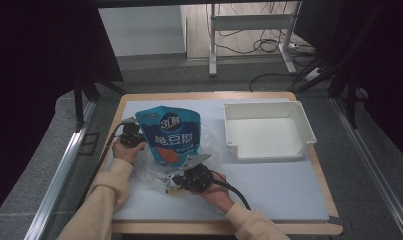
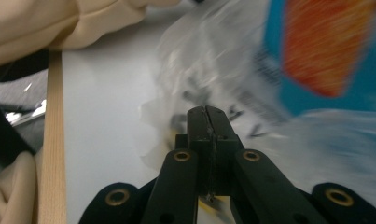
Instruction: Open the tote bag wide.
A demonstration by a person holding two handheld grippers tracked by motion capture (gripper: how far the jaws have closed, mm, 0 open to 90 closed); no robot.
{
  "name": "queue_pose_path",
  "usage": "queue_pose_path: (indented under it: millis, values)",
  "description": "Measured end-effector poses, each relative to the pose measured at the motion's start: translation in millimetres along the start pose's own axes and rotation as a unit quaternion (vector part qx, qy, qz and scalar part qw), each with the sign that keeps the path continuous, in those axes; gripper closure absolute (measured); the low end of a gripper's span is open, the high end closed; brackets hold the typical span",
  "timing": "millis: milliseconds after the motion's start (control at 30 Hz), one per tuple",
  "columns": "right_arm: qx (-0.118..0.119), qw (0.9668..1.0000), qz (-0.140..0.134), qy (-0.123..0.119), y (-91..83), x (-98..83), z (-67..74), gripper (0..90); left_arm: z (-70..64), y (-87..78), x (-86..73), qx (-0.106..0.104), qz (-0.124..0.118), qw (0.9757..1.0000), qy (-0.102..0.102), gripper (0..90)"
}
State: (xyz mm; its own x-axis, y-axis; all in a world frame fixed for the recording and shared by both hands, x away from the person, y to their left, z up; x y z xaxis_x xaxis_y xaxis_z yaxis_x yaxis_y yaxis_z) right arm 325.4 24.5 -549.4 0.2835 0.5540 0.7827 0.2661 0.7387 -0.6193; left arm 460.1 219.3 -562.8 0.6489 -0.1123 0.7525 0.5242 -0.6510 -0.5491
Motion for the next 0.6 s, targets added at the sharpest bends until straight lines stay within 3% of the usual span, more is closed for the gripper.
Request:
queue_pose_path:
  millis: [233, 333, 467, 600]
  values:
    - [-0.050, 0.9978, -0.035, 0.024, -38.4, 9.9, -30.3, 89.3, -14.0, -36.0, 6.9, -0.008, -0.040, 0.9992, 0.004, 89.9]
    - [-0.059, 0.9970, -0.042, 0.028, -42.7, 12.0, -35.9, 89.3, -23.0, -52.6, 6.3, -0.008, -0.048, 0.9987, 0.014, 89.9]
    - [-0.078, 0.9949, -0.055, 0.031, -50.0, 19.6, -46.6, 89.3, -39.4, -67.0, -4.1, -0.013, -0.040, 0.9984, 0.036, 89.9]
    - [-0.084, 0.9943, -0.052, 0.041, -45.6, 21.0, -57.4, 89.3, -56.1, -68.8, -22.5, -0.026, -0.022, 0.9983, 0.048, 89.9]
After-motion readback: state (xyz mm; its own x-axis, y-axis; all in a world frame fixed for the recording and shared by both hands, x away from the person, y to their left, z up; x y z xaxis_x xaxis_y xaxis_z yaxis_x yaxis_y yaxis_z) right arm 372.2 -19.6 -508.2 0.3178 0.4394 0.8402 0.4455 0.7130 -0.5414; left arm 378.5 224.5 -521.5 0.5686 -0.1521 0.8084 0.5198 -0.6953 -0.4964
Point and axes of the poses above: each handheld gripper's, and its own axes: y roughly forward along the jaws, x roughly out of its top, z roughly to its left, the point moved 7 cm from there along y, roughly forward along the jaws, and after that the axes turned 3 degrees about -x, right-handed, at the moved point
